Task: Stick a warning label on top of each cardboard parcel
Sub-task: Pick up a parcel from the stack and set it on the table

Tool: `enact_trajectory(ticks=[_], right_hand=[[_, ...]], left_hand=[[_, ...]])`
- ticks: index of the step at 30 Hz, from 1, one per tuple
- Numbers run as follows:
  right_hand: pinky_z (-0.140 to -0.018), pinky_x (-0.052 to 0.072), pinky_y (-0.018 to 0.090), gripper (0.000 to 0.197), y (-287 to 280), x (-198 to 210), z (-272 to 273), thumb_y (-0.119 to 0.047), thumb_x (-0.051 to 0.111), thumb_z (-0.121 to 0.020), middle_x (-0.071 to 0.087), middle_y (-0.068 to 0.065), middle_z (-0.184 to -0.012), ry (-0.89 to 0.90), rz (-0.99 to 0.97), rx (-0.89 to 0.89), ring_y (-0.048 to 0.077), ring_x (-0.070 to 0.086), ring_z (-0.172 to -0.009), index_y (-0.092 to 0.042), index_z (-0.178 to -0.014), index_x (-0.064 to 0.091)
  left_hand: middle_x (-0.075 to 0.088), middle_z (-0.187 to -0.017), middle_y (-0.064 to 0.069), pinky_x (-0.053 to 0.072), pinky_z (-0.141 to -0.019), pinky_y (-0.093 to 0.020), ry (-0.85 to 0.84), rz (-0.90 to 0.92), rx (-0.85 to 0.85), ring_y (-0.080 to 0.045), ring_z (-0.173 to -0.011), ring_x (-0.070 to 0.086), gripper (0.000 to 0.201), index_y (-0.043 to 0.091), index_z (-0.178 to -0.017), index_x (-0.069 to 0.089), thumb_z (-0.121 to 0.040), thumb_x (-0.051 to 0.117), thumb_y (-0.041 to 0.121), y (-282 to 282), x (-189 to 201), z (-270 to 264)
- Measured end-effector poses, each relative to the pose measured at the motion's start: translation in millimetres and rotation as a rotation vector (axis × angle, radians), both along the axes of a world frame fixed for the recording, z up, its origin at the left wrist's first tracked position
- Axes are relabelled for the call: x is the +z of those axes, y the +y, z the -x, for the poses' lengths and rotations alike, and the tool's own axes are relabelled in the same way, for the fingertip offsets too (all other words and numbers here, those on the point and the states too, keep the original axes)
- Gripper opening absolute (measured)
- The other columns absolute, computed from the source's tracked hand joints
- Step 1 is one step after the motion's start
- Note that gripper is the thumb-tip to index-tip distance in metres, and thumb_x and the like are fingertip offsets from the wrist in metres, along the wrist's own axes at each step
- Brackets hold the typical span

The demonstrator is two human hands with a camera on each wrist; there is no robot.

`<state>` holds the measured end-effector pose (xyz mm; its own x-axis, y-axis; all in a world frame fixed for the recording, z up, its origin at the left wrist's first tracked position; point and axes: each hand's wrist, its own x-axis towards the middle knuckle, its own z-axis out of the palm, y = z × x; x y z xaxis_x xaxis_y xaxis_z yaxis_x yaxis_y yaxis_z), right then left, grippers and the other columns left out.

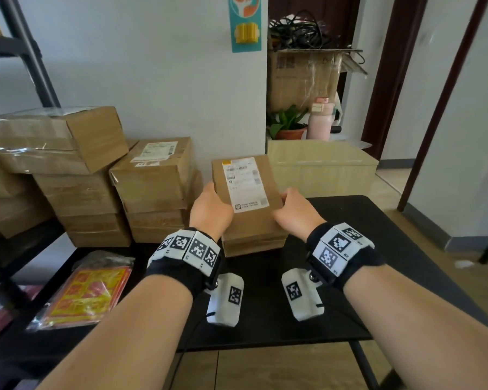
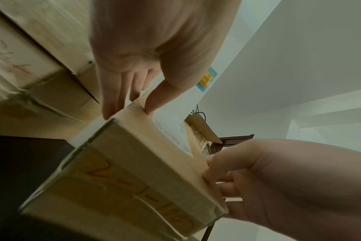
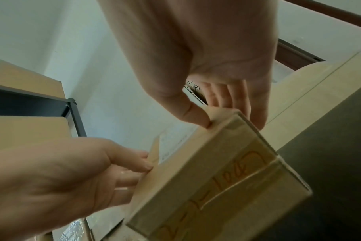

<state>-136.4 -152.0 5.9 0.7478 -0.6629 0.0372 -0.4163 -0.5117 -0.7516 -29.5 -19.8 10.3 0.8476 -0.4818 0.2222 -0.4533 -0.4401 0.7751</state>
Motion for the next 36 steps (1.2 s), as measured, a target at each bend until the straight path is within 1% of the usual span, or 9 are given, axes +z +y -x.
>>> enact_trajectory(ticks=[5,7,10,15,19,24,28,32,36], right_hand=[[-0.077,0.054,0.041,0.044,-6,-5,12,-0.005,0.060,-0.085,0.060,0.013,-0.108,-0.067,0.082,-0.072,0.029,0.062,-0.093,-0.008,-0.123,0.039],[-0.077,0.054,0.041,0.039,-8,-11,17,-0.005,0.061,-0.084,0.058,0.014,-0.109,-0.037,0.087,-0.081,0.030,0.062,-0.093,-0.008,-0.117,0.040],[-0.075,0.054,0.038,0.040,-14,-21,22,-0.011,0.066,-0.084,0.058,0.014,-0.112,-0.036,0.064,-0.095,0.028,0.062,-0.095,-0.008,-0.115,0.041],[-0.082,0.056,0.040,0.046,-22,-26,18,-0.022,0.073,-0.081,0.054,0.011,-0.120,-0.071,0.066,-0.163,0.027,0.060,-0.099,-0.012,-0.113,0.042],[-0.087,0.055,0.042,0.044,-25,-23,18,-0.020,0.069,-0.085,0.050,0.013,-0.123,-0.074,0.047,-0.193,0.030,0.059,-0.102,-0.008,-0.119,0.043],[-0.091,0.048,0.038,0.042,-17,-13,24,-0.010,0.064,-0.084,0.045,0.013,-0.123,-0.197,0.107,-0.275,0.030,0.051,-0.109,-0.007,-0.119,0.042],[-0.077,0.045,0.033,0.026,-3,5,28,-0.004,0.059,-0.083,0.046,0.002,-0.101,-0.435,0.213,-0.339,0.020,0.048,-0.090,-0.013,-0.100,0.040],[-0.067,0.038,0.022,0.021,15,11,24,-0.007,0.059,-0.086,0.045,-0.003,-0.095,-0.476,0.313,-0.275,0.015,0.047,-0.084,-0.014,-0.096,0.042],[-0.072,0.050,0.025,0.017,38,7,14,-0.010,0.059,-0.089,0.048,-0.004,-0.098,-0.493,0.373,-0.176,0.014,0.054,-0.092,-0.017,-0.096,0.045]], left_hand=[[0.056,-0.117,0.000,0.050,-0.079,-0.028,0.071,0.178,0.005,-0.015,-0.101,0.058,0.068,0.015,-0.142,0.040,-0.079,0.060,-0.002,-11,2,4],[0.061,-0.106,0.001,0.055,-0.077,-0.030,0.093,0.166,-0.020,-0.012,-0.092,0.061,0.063,0.018,-0.137,0.047,-0.078,0.060,0.000,-15,-5,6],[0.060,-0.097,0.009,0.046,-0.061,-0.018,0.106,0.143,-0.024,-0.003,-0.080,0.056,0.052,0.019,-0.134,0.047,-0.086,0.062,0.008,-17,-15,12],[0.063,-0.119,0.001,0.044,-0.070,-0.022,0.123,0.083,-0.031,-0.017,-0.101,0.062,0.044,0.016,-0.128,0.047,-0.088,0.064,0.025,-24,-22,19],[0.061,-0.125,-0.003,0.041,-0.063,-0.016,0.136,0.051,-0.079,-0.022,-0.112,0.060,0.043,0.014,-0.131,0.045,-0.092,0.059,0.021,-36,-20,22],[0.060,-0.126,-0.006,0.044,-0.075,-0.024,0.142,0.052,-0.073,-0.023,-0.111,0.060,0.058,0.012,-0.142,0.036,-0.090,0.061,0.018,-37,-17,24],[0.054,-0.132,-0.010,0.040,-0.075,-0.025,0.073,0.063,-0.014,-0.014,-0.096,0.053,0.065,0.011,-0.150,0.027,-0.092,0.056,0.013,-24,-8,18],[0.048,-0.141,-0.011,0.041,-0.083,-0.026,0.058,0.065,0.043,-0.024,-0.121,0.052,0.062,0.013,-0.148,0.031,-0.091,0.056,0.013,-1,-3,5],[0.053,-0.133,-0.007,0.044,-0.086,-0.029,0.013,0.059,0.092,-0.023,-0.118,0.054,0.052,0.013,-0.142,0.039,-0.094,0.056,0.019,30,-1,-3]])
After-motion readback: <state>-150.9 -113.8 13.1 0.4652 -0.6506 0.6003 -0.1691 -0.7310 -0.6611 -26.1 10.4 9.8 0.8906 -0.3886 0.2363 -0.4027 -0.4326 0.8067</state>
